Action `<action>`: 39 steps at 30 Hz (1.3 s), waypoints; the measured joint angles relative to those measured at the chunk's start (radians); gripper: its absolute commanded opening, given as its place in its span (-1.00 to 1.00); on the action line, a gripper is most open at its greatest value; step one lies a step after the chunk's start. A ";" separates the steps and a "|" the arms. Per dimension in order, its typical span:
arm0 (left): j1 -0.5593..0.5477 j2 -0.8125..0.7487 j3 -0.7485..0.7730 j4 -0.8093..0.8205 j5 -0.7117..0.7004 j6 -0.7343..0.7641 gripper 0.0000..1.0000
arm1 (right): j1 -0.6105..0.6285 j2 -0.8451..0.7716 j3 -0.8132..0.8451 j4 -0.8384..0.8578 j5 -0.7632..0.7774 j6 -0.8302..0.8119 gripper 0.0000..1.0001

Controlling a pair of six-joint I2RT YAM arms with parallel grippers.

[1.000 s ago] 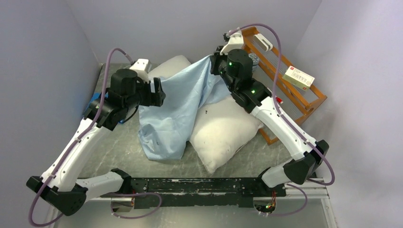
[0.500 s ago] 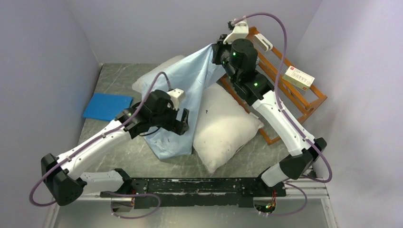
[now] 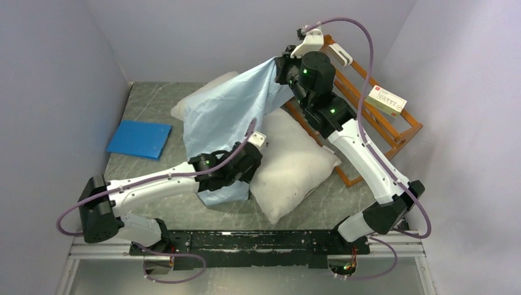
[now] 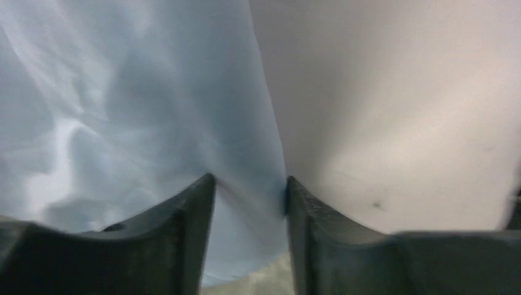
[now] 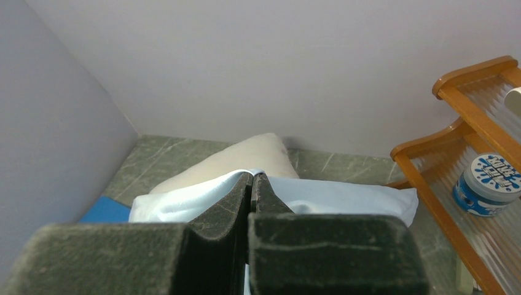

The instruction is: Put the pillow into the pillowcase

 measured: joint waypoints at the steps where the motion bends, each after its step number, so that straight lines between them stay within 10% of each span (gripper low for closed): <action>1: -0.012 0.016 0.002 -0.005 -0.048 0.001 -0.73 | 0.000 -0.003 -0.002 0.001 0.000 0.000 -1.00; 21: -0.107 -0.359 0.512 -0.293 -0.472 0.086 -0.90 | -0.008 -0.312 -0.064 0.046 -0.015 0.025 -1.00; 31: -0.107 -0.481 0.388 -0.178 -0.303 0.209 -0.91 | -0.009 -0.484 -0.235 0.258 -0.109 0.051 -1.00; 39: -0.084 -0.408 0.269 -0.103 -0.514 0.235 -0.90 | -0.011 -0.136 -0.036 0.275 -0.137 -0.014 -1.00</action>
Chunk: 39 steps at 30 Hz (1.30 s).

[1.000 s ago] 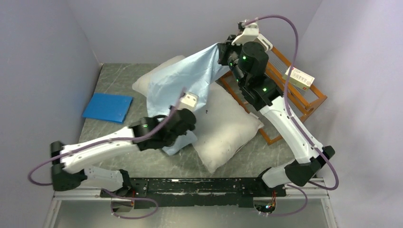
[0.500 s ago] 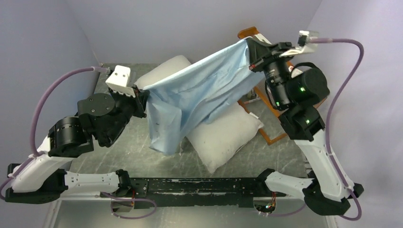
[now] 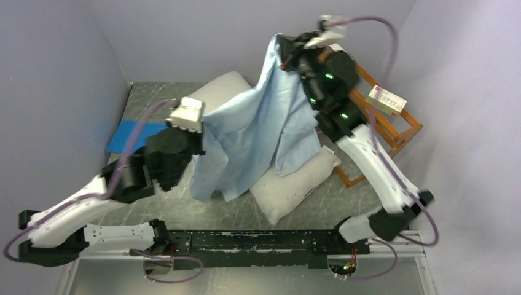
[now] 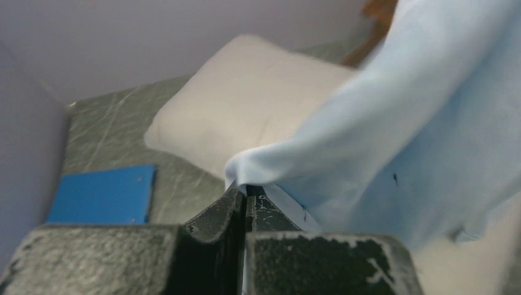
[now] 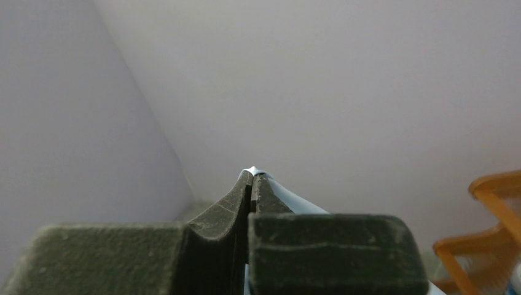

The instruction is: Put the pillow into the pillowcase

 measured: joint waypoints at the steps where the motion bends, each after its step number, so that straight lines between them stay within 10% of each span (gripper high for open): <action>1: 0.025 0.024 -0.017 0.000 0.002 0.000 -0.91 | 0.000 0.050 0.013 -0.005 -0.006 -0.009 -1.00; 4: 0.211 0.123 -0.068 0.006 0.074 -0.002 -0.90 | -0.002 0.224 0.048 -0.047 -0.022 -0.043 -0.93; 8: 0.554 0.220 -0.106 0.009 0.227 -0.022 -0.91 | -0.009 0.414 0.122 -0.134 -0.034 -0.092 -0.04; 11: 0.711 0.282 -0.107 0.005 0.299 -0.067 -0.90 | -0.012 0.546 0.263 -0.253 -0.036 -0.113 0.26; 20: 1.166 0.297 -0.259 0.029 0.466 -0.302 -0.91 | -0.014 0.435 0.217 -0.449 -0.062 -0.050 0.59; 24: 1.208 0.254 -0.319 0.035 0.519 -0.380 -0.77 | -0.014 0.219 -0.030 -0.422 -0.065 0.014 0.91; 30: 1.208 0.246 -0.325 0.050 0.515 -0.426 0.11 | 0.013 0.203 -0.203 -0.384 -0.101 0.078 0.90; 33: 1.207 0.246 -0.302 0.033 0.517 -0.404 0.92 | 0.031 0.258 -0.233 -0.411 -0.079 0.107 0.82; 39: 0.959 0.263 -0.124 0.042 0.583 -0.272 0.85 | 0.036 0.242 -0.312 -0.443 -0.047 0.151 0.61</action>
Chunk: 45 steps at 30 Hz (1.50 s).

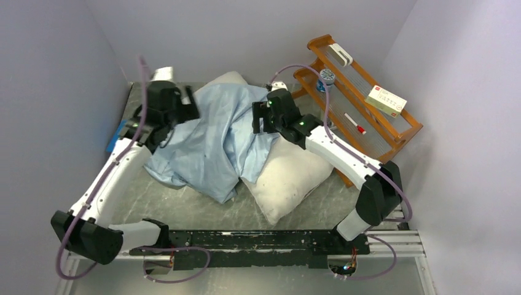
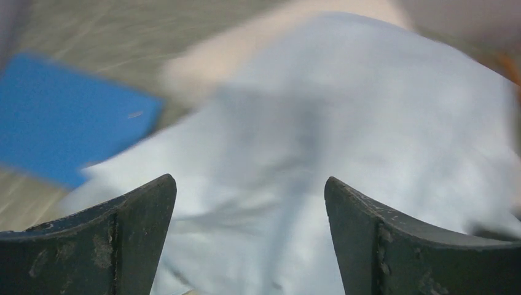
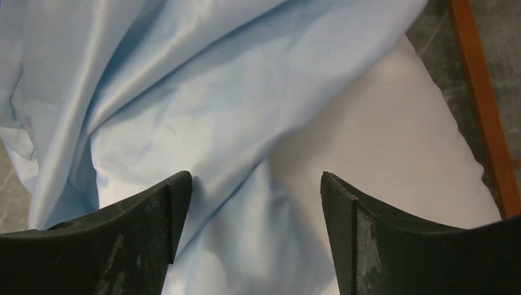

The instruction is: Put the pillow into the pillowcase

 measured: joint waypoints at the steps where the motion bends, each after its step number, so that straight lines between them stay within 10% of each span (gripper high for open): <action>1: -0.073 0.010 0.024 0.013 0.011 0.022 0.82 | 0.000 -0.013 -0.014 -0.001 0.005 0.006 0.61; 9: -0.508 0.228 0.206 0.054 0.047 0.187 0.95 | -0.001 -0.171 -0.128 -0.005 0.045 0.050 0.46; 16: -0.629 0.437 0.276 0.055 -0.109 0.260 0.92 | -0.013 -0.317 -0.213 0.004 0.083 0.077 0.31; 21: -0.608 0.626 0.386 0.051 -0.221 0.278 0.63 | -0.006 -0.377 -0.269 0.023 0.058 0.106 0.27; 24: -0.597 0.693 0.436 0.058 -0.266 0.288 -0.22 | -0.006 -0.398 -0.296 0.041 0.046 0.116 0.25; 28: -0.592 0.700 0.444 0.077 -0.328 0.302 -0.84 | -0.006 -0.404 -0.316 0.056 0.037 0.121 0.24; 35: -0.507 0.576 0.444 0.156 -0.369 0.307 -0.91 | -0.005 -0.435 -0.343 0.101 0.008 0.119 0.30; 45: -0.058 0.585 0.697 0.372 -0.356 0.205 -0.90 | -0.004 -0.441 -0.348 0.155 -0.060 0.100 0.32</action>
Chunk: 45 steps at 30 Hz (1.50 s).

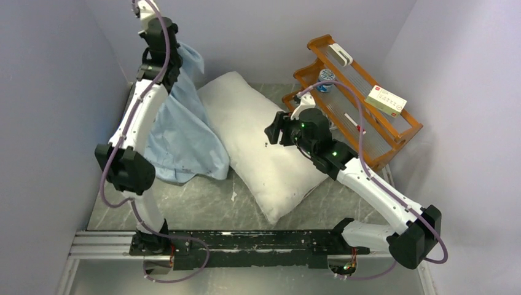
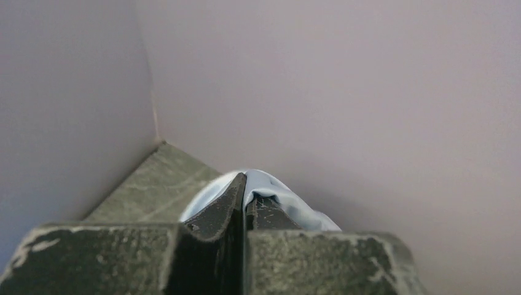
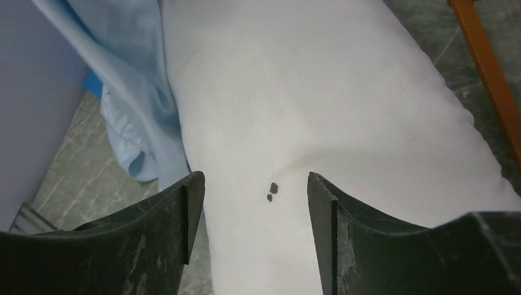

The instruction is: Put the pillow into the pillowcase

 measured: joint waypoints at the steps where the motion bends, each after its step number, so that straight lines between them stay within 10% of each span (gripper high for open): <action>1: 0.027 0.030 0.036 0.011 0.000 -0.007 -0.90 | 0.000 0.001 0.000 -0.001 -0.006 -0.002 0.32; 9: 0.146 0.310 0.311 -0.082 0.013 -0.032 0.73 | 0.002 0.010 0.000 -0.003 -0.031 -0.005 0.54; 13: 0.155 0.288 0.256 -0.222 0.053 -0.065 0.86 | 0.020 0.071 0.037 -0.021 -0.017 -0.047 0.77; 24: 0.082 -0.485 -0.578 -0.262 0.214 -0.136 0.85 | 0.138 0.512 0.438 0.015 0.070 -0.290 1.00; 31: 0.086 -0.583 -0.856 -0.297 0.298 -0.140 0.78 | 0.158 0.825 0.707 0.050 0.097 -0.406 0.97; 35: 0.086 -0.584 -0.971 -0.306 0.344 -0.148 0.84 | 0.158 1.033 0.909 0.008 0.122 -0.462 0.62; 40: 0.089 -0.545 -1.001 -0.299 0.367 -0.162 0.79 | 0.157 1.140 0.992 -0.035 0.117 -0.519 -0.94; 45: 0.089 -0.490 -1.015 -0.277 0.421 -0.177 0.80 | 0.158 1.060 0.924 -0.031 0.127 -0.547 -1.00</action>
